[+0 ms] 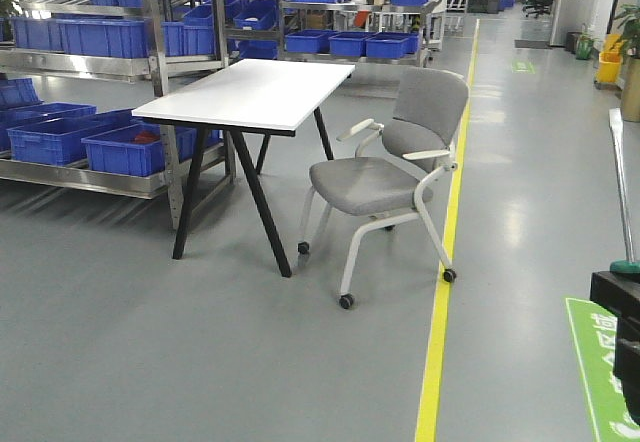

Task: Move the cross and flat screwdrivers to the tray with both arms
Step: 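Drive the base away from the table holding both screwdrivers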

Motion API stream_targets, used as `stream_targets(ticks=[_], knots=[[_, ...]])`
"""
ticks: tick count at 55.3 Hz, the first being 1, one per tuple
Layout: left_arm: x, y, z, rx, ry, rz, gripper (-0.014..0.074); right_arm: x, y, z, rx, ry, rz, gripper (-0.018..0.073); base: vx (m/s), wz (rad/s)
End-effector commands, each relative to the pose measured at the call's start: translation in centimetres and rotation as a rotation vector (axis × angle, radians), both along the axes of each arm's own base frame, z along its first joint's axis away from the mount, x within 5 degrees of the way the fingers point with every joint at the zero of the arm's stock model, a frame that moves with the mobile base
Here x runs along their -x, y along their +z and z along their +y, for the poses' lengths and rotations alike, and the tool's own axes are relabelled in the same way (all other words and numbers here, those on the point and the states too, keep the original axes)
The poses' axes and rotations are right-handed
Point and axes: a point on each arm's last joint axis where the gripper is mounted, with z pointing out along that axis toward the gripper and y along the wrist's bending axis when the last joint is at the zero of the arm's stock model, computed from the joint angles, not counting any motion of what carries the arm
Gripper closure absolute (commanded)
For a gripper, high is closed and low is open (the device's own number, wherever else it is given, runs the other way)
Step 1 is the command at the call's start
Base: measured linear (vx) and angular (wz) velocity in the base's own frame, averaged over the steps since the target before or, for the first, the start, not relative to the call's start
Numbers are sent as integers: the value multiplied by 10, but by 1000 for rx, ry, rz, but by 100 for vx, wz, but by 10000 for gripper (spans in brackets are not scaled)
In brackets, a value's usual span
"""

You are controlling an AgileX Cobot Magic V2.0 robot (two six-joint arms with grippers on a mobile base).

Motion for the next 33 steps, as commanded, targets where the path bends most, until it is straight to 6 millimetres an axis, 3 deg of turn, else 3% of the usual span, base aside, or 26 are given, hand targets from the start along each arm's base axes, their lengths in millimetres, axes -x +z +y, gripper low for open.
stream_targets(ticks=[1,33], knots=[[1,19,1,29,16,-125,596,1,20,-3,-24,-27,-124,567,46,9],[1,19,1,29,16,-124,596,1,19,-3,-23,-27,-122,567,51,33]])
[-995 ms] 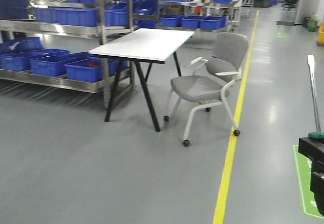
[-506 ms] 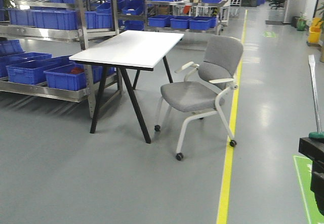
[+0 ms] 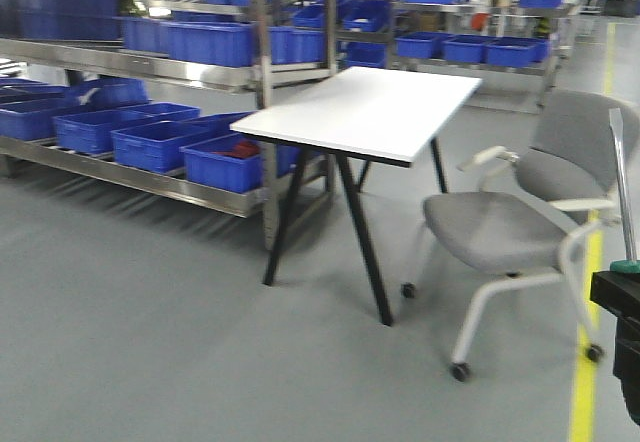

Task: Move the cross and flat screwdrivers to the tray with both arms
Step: 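Drive the base away from the table holding both screwdrivers, then drive along the blue-bin shelves to the conveyor with the grey tray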

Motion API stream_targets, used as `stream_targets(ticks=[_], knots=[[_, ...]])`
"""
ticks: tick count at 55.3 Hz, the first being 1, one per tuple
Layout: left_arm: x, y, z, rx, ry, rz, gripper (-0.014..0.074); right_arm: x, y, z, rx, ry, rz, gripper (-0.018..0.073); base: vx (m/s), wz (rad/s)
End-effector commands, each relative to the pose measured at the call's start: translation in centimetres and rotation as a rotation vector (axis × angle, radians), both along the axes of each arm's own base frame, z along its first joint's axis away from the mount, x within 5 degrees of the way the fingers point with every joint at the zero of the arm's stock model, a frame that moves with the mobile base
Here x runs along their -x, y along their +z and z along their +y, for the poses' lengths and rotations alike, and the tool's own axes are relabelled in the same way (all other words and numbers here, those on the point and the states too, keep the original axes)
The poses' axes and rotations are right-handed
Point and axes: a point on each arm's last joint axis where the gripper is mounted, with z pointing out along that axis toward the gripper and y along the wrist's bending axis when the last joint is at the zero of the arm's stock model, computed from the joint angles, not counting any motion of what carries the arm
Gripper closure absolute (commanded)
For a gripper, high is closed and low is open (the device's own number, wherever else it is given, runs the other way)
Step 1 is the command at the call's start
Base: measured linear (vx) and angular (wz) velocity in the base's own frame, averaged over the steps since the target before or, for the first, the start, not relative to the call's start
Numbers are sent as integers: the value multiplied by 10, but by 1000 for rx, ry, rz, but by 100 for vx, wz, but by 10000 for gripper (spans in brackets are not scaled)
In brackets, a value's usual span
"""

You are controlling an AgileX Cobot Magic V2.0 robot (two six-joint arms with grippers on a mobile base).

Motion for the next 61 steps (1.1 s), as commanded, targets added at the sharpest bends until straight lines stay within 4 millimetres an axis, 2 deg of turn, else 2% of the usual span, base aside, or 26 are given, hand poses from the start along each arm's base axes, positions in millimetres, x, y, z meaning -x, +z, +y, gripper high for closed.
stream_targets(ticks=[1,61], knots=[[1,19,1,29,16,-122,596,1,19,-3,-23,-27,-122,567,55,48],[1,19,1,29,16,-125,596,1,19,-3,-23,-26,-119,567,57,56]])
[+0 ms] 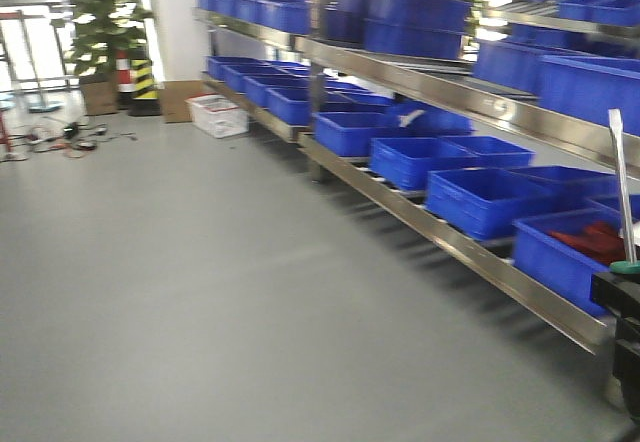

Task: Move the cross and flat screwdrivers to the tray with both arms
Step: 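Drive along the blue-bin shelves to the conveyor with the grey tray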

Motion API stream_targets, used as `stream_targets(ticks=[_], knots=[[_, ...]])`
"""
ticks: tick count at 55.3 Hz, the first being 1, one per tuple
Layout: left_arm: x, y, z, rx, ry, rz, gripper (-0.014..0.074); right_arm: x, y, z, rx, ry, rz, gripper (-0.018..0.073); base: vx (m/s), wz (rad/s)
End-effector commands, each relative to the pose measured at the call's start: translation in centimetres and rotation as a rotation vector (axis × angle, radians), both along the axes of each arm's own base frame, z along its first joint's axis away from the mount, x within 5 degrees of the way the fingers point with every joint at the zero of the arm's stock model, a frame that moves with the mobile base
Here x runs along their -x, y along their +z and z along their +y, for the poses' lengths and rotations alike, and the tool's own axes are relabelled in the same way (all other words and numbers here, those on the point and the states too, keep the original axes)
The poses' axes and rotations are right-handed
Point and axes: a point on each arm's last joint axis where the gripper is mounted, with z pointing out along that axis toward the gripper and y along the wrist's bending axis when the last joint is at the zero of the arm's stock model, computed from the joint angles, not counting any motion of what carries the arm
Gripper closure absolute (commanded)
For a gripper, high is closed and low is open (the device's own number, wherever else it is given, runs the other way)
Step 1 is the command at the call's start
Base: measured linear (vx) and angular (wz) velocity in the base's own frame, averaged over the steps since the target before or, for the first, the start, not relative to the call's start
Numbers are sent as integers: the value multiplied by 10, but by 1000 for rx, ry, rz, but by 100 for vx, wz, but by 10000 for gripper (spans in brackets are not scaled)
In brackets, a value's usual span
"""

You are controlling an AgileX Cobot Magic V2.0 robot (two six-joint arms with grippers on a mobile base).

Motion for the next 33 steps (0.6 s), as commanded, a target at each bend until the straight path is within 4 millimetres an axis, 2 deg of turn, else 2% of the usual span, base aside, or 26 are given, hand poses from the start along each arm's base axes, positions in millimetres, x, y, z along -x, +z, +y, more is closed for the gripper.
stream_targets(ticks=[1,33], knots=[[1,20,1,29,16,-127,596,1,19,-3,-23,-26,-121,567,57,60],[1,20,1,29,16,-126,596,1,19,-3,-23,-26,-120,567,58,50]])
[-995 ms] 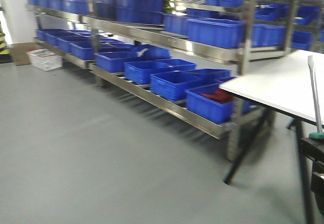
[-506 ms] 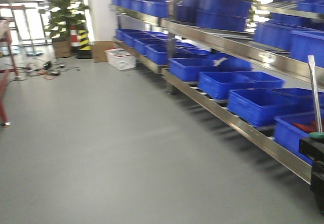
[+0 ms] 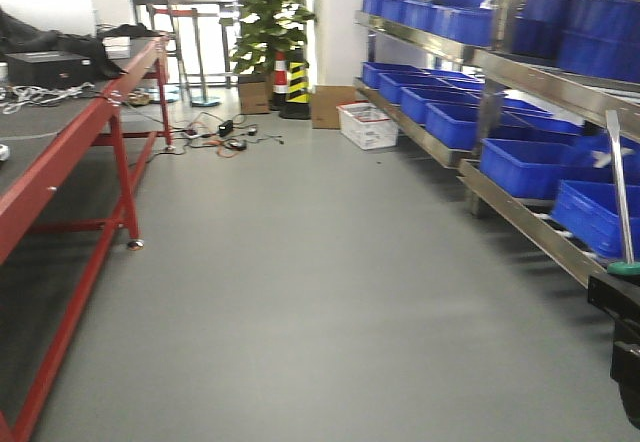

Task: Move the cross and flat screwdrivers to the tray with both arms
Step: 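Drive along the blue-bin shelves to the conveyor with the grey tray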

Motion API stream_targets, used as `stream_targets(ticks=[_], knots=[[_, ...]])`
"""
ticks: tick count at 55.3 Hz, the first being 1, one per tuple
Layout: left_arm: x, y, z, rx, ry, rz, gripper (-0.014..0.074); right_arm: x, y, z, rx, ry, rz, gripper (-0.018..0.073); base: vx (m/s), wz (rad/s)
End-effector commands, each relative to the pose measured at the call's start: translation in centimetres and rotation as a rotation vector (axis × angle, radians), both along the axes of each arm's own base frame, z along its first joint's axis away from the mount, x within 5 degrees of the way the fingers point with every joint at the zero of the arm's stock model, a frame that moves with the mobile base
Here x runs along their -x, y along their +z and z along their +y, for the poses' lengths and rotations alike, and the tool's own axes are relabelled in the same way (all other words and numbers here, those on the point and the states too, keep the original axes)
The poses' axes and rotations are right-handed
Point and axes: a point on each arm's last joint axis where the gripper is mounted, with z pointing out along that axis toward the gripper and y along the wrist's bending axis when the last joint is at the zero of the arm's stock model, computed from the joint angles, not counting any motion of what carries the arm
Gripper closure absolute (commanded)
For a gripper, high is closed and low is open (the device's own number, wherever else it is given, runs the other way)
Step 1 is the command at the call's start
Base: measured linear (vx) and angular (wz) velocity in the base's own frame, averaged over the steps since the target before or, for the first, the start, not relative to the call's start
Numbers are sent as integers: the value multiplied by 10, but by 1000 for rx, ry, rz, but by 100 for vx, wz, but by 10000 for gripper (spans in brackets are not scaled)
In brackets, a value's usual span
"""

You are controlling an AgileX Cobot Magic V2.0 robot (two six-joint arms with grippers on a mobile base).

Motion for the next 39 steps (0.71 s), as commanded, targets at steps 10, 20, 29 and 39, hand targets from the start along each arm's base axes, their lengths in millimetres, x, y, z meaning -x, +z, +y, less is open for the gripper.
stream_targets(ticks=[10,20,29,39], knots=[[1,19,1,29,16,-125,596,1,19,-3,-24,-27,-123,567,59,28],[1,19,1,29,16,-125,596,1,19,-3,-24,-27,-123,567,58,16],[1,19,1,29,16,-125,596,1,19,-3,-24,-27,-123,567,58,7],[1,19,1,29,16,-125,596,1,19,-3,-24,-27,-123,567,57,3]])
